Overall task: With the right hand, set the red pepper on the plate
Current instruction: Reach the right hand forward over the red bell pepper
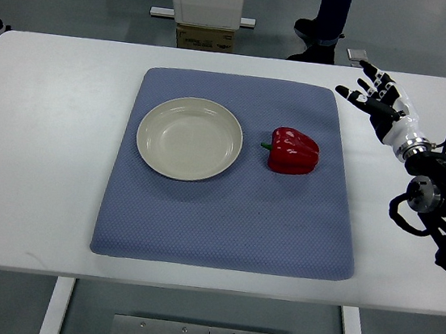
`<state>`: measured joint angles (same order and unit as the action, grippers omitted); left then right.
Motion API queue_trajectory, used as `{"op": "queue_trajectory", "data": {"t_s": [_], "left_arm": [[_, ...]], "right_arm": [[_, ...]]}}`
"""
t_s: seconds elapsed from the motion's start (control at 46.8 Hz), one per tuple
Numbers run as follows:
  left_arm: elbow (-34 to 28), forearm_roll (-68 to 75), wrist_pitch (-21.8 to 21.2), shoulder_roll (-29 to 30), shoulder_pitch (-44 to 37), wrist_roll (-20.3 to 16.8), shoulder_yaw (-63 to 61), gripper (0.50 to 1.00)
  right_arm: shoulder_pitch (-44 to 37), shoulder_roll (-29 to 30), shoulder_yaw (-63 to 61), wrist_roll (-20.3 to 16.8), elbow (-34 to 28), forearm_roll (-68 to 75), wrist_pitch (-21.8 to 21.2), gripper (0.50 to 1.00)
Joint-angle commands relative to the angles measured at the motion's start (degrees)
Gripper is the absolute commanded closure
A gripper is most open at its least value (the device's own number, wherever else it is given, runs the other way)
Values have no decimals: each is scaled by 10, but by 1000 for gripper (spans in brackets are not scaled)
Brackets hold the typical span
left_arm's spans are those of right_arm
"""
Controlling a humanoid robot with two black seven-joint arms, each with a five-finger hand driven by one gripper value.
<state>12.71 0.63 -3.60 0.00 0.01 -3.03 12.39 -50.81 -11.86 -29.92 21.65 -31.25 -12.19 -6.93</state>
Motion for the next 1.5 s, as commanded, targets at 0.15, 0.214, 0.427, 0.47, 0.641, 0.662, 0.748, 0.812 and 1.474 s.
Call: {"op": "queue_trajectory", "data": {"t_s": [0.15, 0.214, 0.427, 0.47, 0.641, 0.662, 0.748, 0.812, 1.474], "left_arm": [[0, 0, 0, 0, 0, 0, 0, 500], [0, 0, 0, 0, 0, 0, 0, 500], [0, 1, 0, 0, 0, 0, 0, 500], [0, 1, 0, 0, 0, 0, 0, 500], [0, 1, 0, 0, 0, 0, 0, 500], [0, 1, 0, 0, 0, 0, 0, 500], [0, 0, 0, 0, 0, 0, 0, 500], [0, 0, 0, 0, 0, 0, 0, 500], [0, 0, 0, 0, 0, 0, 0, 500]], "right_arm": [[-10, -26, 32, 36, -24, -101, -41, 500], [-20, -40, 55, 42, -42, -111, -46, 500], [-56, -66, 131, 63, -75, -159, -47, 500], [-60, -65, 141, 68, -75, -178, -48, 500], [-76, -65, 170, 73, -75, -252, -48, 500], [-78, -64, 174, 73, -75, -258, -48, 500], [-87, -63, 185, 73, -76, -270, -48, 500], [-95, -63, 201, 73, -76, -275, -48, 500], [-137, -54, 302, 78, -74, -296, -45, 504]]}}
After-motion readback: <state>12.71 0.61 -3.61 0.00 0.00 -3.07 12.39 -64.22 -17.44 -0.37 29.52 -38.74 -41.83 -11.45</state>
